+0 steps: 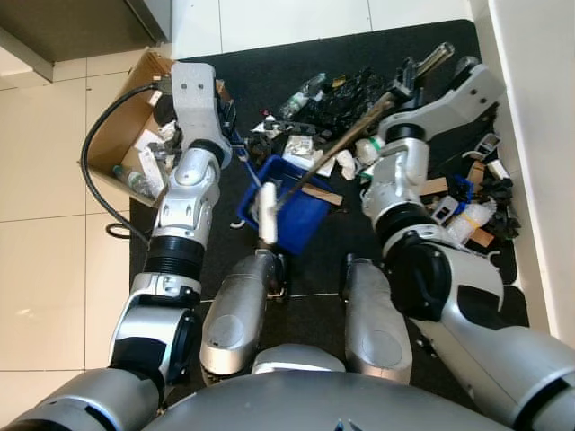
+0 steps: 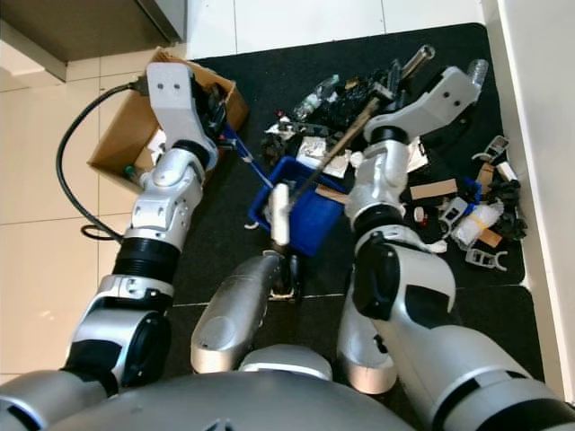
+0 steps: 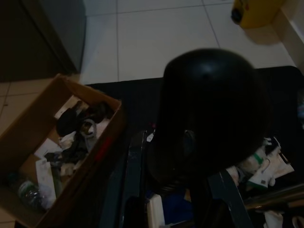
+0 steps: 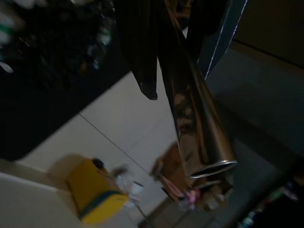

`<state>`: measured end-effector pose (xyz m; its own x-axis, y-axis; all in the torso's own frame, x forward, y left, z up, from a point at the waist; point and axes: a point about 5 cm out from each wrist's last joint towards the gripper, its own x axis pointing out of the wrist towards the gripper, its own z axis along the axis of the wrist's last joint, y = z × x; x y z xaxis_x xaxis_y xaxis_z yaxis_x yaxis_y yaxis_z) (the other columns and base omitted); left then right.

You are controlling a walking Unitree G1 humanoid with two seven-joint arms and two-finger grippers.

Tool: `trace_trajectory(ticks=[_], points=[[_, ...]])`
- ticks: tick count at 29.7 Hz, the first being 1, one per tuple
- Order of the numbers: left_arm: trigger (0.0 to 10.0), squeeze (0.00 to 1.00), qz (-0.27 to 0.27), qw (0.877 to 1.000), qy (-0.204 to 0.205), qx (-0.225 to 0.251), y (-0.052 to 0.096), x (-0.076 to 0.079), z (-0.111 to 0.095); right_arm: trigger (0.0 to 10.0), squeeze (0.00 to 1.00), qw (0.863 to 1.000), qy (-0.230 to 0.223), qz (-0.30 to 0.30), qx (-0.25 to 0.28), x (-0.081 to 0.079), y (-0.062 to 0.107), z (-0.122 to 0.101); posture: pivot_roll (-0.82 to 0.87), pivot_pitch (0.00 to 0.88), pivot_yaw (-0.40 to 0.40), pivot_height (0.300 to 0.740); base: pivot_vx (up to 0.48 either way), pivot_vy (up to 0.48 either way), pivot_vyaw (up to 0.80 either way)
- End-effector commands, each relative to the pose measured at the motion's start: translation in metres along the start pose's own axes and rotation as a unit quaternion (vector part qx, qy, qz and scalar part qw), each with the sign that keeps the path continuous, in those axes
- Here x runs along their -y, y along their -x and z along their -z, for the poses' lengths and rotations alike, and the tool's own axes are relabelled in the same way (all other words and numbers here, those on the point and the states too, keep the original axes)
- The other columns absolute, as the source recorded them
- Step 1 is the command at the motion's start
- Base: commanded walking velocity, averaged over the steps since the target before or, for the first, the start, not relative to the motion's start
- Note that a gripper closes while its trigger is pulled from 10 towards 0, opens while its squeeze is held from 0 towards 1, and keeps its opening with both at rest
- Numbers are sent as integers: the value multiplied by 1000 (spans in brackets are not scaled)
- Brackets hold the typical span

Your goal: Sweep floor

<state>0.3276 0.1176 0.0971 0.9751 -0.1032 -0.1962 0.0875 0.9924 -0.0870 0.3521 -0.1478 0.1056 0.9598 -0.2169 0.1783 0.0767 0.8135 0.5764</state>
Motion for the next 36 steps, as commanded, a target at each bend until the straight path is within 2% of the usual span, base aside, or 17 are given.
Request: trace_trajectory(ticks=[1,4,6,13,17,18,21,26,30,32,36], points=[[10000,0,8,1000,15,-20,3,3,11,10000,0,999,-22,-10,42,-8,-3,-10,204,251,148,740,0,0,0],[10000,0,6,1000,18,-23,2,4,12,10000,0,990,49,-41,128,-2,-9,-44,180,250,147,740,0,0,0],[10000,0,5,1000,19,-24,1,5,13,10000,0,984,84,-51,149,2,-10,-54,180,250,147,740,0,0,0],[10000,0,3,999,30,-30,-2,6,13,10000,0,968,140,-79,191,11,-11,-79,157,239,145,740,0,0,0],[10000,0,-5,999,48,-24,-6,2,4,10000,0,954,153,-87,243,17,-8,-109,132,216,136,740,0,0,0],[10000,0,-5,999,48,-24,-6,2,4,10000,0,954,153,-87,243,17,-8,-109,132,216,136,740,0,0,0],[10000,0,-11,998,67,-17,-8,-6,-6,10000,0,945,193,-74,254,29,-3,-120,121,202,133,740,0,0,0],[10000,0,-29,994,106,-12,-11,-21,-18,10000,0,947,218,-54,231,47,3,-116,107,162,124,740,0,0,0],[10000,0,-37,991,132,-5,-10,-29,-24,10000,0,948,222,-42,225,50,5,-114,105,147,120,740,0,0,0],[10000,0,-38,989,144,-5,-10,-31,-25,10000,0,947,218,-23,234,52,3,-120,102,132,115,740,0,0,0],[10000,0,-31,988,150,-5,-7,-32,-26,10000,0,935,232,15,268,63,-2,-145,100,114,109,740,0,0,0]])
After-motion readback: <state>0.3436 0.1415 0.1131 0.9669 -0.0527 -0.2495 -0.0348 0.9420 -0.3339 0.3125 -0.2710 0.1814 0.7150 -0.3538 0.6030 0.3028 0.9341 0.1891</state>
